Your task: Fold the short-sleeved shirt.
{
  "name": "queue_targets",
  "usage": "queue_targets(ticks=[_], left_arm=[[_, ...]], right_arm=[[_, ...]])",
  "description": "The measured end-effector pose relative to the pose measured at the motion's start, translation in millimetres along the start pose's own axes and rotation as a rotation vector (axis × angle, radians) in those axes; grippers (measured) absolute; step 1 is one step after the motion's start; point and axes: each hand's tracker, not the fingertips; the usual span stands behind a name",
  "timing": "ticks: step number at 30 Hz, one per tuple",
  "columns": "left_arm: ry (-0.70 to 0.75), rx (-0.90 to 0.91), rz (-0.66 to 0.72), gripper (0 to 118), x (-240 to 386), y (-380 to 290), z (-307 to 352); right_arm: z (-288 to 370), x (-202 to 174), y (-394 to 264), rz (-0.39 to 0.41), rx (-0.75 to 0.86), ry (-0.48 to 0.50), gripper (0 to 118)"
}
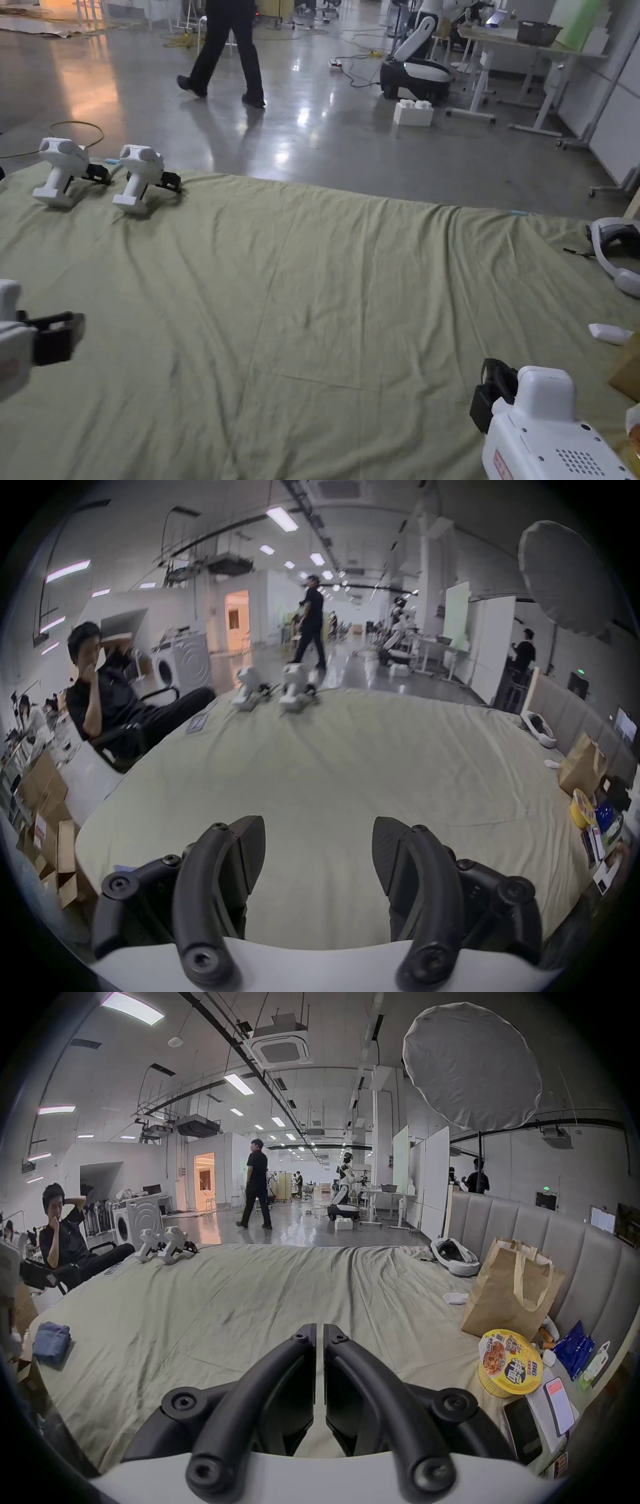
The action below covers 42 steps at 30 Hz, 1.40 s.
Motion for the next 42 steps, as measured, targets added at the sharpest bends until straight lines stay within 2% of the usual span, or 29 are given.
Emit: queue_targets(ticks=[7, 8, 9, 10, 11, 14, 18, 42], left_arm=[[-0.086, 0.193, -0.044, 64, 94, -7, 14], [-0.073, 0.214, -0.061, 60, 104, -9, 13], [-0.06, 0.229, -0.06, 50, 110, -12, 9], [-0.05, 0.237, -0.057, 27, 117, -11, 9], [-0.035, 0.258, -0.033, 21, 123, -10, 11], [-0.083, 0.28, 0.059, 20, 130, -9, 10], [-0.077, 0.277, 0.079, 8, 135, -11, 4], [-0.041, 0.323, -0.065, 2, 149, -19, 18]], right_arm=[[-5, -4, 13, -0.037, 0.041, -0.034, 6], [-6, -5, 14, -0.036, 0.044, -0.03, 6], [-8, -8, 15, -0.032, 0.046, -0.03, 6], [-8, -10, 16, -0.025, 0.05, -0.032, 6], [-8, -12, 16, -0.021, 0.058, -0.033, 6], [-7, -17, 17, -0.016, 0.076, -0.028, 6], [-8, -21, 16, -0.003, 0.097, -0.029, 6], [-1, -28, 17, 0.0, 0.122, -0.031, 6]])
